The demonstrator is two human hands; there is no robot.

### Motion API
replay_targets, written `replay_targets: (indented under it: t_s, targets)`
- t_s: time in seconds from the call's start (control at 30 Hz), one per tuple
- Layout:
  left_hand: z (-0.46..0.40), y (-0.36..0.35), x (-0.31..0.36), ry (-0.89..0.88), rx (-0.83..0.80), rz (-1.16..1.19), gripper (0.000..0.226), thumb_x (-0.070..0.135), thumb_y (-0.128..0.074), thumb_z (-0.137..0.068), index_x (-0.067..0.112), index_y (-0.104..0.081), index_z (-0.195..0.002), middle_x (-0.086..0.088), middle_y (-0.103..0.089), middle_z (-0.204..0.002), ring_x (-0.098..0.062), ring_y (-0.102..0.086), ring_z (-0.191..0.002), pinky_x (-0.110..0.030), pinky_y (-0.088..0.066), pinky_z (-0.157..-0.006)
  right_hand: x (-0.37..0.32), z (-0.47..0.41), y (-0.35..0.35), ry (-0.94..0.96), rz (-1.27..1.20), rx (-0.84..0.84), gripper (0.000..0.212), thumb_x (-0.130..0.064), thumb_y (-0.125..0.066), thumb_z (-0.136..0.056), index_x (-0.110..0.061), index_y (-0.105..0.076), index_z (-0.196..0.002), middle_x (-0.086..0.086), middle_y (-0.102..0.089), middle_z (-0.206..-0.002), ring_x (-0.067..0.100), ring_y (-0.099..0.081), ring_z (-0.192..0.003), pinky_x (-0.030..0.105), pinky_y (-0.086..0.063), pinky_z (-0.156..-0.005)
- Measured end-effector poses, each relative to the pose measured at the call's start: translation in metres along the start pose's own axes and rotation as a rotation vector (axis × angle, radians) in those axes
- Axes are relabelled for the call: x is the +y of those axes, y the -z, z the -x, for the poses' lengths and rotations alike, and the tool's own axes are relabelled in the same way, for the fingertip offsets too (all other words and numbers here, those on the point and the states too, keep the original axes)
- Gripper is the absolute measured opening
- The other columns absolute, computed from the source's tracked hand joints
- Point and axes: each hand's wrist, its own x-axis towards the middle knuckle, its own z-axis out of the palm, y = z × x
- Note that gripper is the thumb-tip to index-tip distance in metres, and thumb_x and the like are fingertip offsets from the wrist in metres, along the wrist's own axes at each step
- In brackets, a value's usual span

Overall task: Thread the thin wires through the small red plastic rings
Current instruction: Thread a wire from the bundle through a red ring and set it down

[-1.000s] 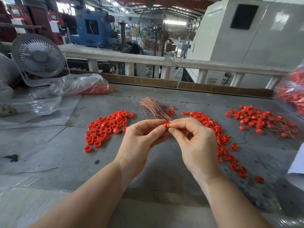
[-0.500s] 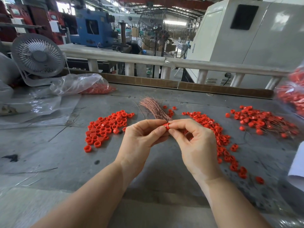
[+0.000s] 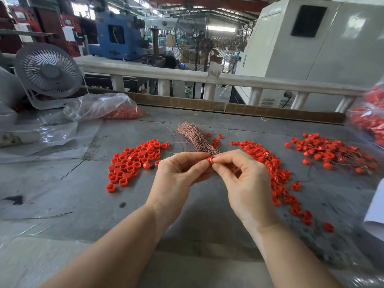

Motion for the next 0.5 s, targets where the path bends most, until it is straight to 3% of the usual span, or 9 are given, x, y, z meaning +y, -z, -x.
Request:
replay_targets:
  t_s: [0.5]
  targets:
    - [-0.0008,0.0011,-0.0029,0.008,0.0,-0.047,0.021,-0.003,-0.058,-0.083,0.013,-0.071,-0.087,-0.004,-0.074,-0.08,-0.014,-0.07,-0.075,-0.019,-0.055,-0.067,0.0,0.0009,-0.0012,-0.008,0.058,0.018,0.005,-0.009,-0.066,-0.077,-0.013,-0.069,-0.077,-0.009,-0.062,-0.075,0.005,-0.058,-0.075,0.016,-0.046,-0.069]
